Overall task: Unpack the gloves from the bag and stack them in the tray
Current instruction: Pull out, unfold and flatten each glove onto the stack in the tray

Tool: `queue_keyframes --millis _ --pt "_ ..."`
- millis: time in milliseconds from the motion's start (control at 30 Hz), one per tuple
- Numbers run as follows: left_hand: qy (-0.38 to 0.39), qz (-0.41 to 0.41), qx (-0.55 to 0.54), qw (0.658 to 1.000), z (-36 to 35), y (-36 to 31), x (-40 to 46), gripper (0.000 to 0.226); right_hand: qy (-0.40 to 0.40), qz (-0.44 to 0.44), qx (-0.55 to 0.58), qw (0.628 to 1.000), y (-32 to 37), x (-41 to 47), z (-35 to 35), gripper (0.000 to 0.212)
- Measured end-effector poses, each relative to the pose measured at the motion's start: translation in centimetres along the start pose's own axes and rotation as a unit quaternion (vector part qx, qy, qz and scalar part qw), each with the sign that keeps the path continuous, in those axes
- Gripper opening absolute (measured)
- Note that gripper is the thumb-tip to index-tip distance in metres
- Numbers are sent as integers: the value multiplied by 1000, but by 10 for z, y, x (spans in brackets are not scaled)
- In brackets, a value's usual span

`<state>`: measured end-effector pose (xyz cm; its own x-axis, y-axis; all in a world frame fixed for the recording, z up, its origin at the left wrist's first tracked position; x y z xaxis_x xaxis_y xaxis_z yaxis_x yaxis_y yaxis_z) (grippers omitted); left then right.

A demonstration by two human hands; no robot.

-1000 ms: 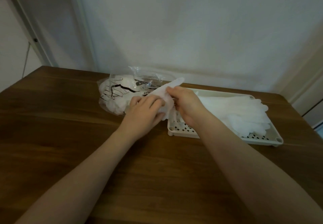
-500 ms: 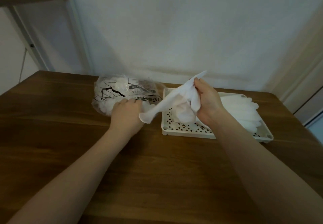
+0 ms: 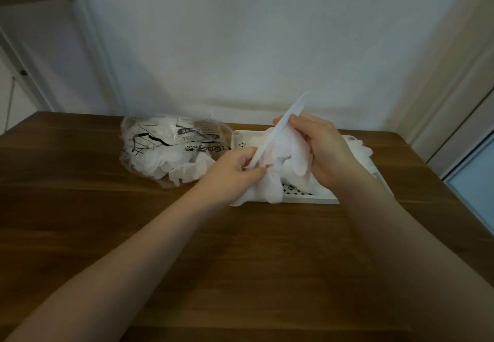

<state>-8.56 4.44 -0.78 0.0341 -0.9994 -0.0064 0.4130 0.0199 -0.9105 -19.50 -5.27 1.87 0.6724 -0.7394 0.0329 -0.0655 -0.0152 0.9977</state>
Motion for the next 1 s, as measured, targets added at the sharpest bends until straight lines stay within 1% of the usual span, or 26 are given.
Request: queue_keyframes --millis 33,133,200,233,267,333,400,433,500,533,567,600,633,700,733,767,833,900,1000 --pt "-3 20 13 1000 0 4 2 17 -17 -3 -14 1000 0 -2 7 24" --pt "19 46 29 998 2 13 6 20 -79 -15 -47 996 -1 -5 28 23" --pt "26 59 20 998 6 18 7 18 -116 -27 -64 991 -1 -7 43 27" --pt "28 63 6 998 8 18 8 16 -127 -37 -76 988 -2 -8 49 25" --pt "26 68 -17 997 9 18 9 14 -131 -46 -88 986 -4 -9 56 23" --pt "9 77 -107 991 13 17 13 8 -133 -66 -112 983 -6 -12 67 19" --pt "-4 67 -215 974 15 11 19 8 -122 -98 -110 981 -11 -13 76 21" --pt "-6 55 -252 966 16 7 22 10 -117 -115 -106 981 -14 -14 80 21" --pt "9 29 -280 960 12 -6 30 16 -128 -122 -131 976 -13 -17 87 26" --pt "22 19 -286 958 10 -11 32 20 -126 -99 -169 973 -11 -17 87 31" --pt "38 14 -289 956 6 -18 36 23 -110 -61 -203 971 -6 -19 85 36" --pt "53 15 -293 955 2 -24 39 25 -73 -18 -220 973 -2 -19 80 39" --pt "67 18 -295 953 -2 -29 42 25 -18 15 -219 975 1 -20 73 37" --pt "85 23 -292 952 -8 -37 47 21 100 36 -214 971 2 -21 54 30" --pt "89 25 -289 953 -11 -40 50 19 142 33 -233 962 -1 -21 47 31" --pt "90 27 -289 953 -13 -42 53 16 166 28 -259 951 -5 -20 43 34" --pt "90 30 -295 951 -16 -45 59 14 167 12 -276 946 -11 -19 45 32" --pt "87 31 -296 951 -18 -47 64 13 154 7 -236 959 -14 -19 57 25" --pt "82 42 -286 954 -21 -45 74 18 133 12 -185 974 -10 -22 83 22"
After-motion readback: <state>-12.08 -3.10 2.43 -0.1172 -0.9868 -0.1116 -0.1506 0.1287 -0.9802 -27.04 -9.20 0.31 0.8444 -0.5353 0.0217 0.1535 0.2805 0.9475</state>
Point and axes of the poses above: each hand's wrist, its own x-axis towards the middle knuckle, its own z-axis out of the back of the hand, y = z × x, the point moved 5 cm from there along x, towards the middle knuckle, and after that the axes turned 11 degrees about y, right-handed, at the moved point
